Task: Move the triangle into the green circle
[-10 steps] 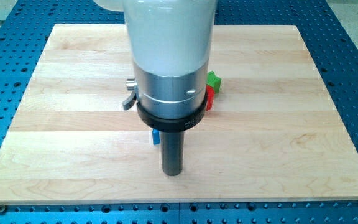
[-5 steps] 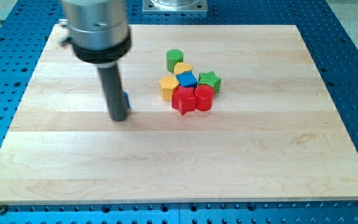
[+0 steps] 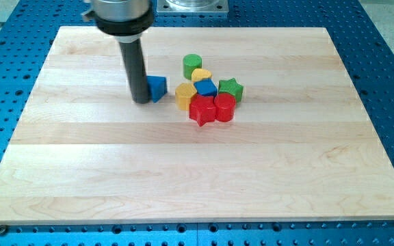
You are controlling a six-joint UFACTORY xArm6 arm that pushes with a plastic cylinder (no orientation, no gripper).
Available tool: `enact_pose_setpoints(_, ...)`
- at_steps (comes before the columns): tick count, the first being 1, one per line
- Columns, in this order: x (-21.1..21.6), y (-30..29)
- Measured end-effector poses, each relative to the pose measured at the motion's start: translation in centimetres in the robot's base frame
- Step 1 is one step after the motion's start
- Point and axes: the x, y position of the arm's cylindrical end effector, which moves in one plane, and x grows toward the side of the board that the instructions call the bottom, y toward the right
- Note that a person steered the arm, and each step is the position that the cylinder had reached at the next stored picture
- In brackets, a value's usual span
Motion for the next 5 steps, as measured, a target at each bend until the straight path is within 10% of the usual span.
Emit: enact_pose_setpoints(5,-6.8,2.5)
